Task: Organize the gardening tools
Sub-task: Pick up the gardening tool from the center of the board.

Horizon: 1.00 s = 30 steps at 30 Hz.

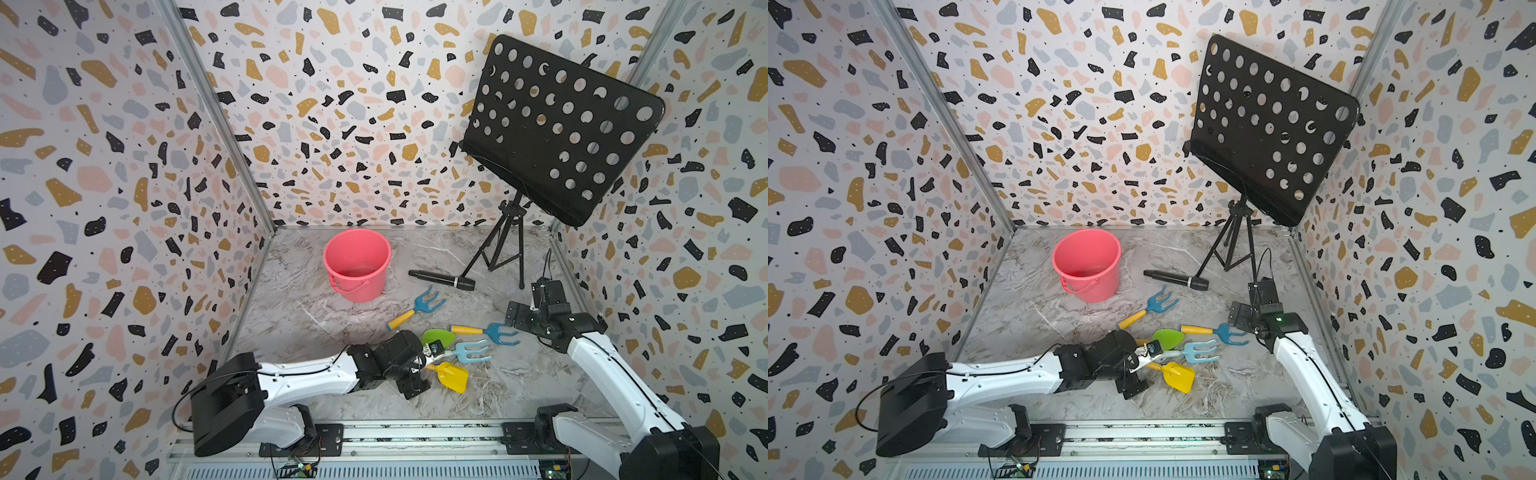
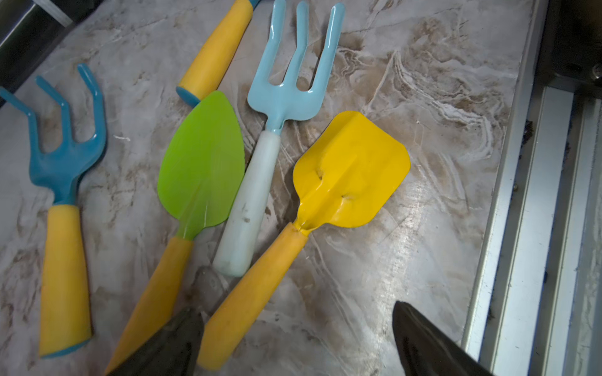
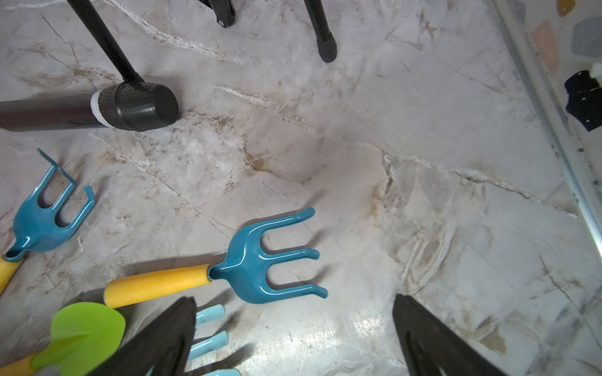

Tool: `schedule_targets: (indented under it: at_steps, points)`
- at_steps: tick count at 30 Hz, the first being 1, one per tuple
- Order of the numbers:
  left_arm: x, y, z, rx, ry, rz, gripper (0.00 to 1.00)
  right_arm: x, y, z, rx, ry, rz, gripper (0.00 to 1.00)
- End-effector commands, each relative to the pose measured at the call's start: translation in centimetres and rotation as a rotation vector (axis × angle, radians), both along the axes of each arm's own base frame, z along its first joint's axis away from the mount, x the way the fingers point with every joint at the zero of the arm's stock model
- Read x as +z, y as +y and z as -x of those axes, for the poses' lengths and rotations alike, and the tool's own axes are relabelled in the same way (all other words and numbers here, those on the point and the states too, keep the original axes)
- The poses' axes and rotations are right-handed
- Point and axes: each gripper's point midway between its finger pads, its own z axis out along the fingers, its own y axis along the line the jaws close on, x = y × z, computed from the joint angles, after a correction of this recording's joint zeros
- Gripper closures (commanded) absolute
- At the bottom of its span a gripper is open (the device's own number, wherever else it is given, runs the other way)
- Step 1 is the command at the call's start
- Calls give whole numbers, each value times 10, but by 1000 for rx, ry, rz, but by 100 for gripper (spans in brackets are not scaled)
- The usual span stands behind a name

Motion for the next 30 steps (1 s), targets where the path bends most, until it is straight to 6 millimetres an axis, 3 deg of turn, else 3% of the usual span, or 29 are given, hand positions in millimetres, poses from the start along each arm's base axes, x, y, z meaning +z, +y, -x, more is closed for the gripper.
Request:
schedule_targets:
  at_steps: [1,6,16,22,30]
  points:
    - [-3,-13,1,-92,-15,-32,8,10,-3,2,0,-12,22,0]
    - [-16,-18,4,-138,28,-88,22,12,-3,2,1,-14,25,0]
    - [-30,-19,-1,-118,32,-127,31,12,-1,1,1,-13,10,0]
    - [-36,-18,-2,-112,35,-144,44,10,1,0,1,-7,-2,0]
    - [-43,-21,-12,-75,6,-145,42,10,4,-1,12,-8,-18,0]
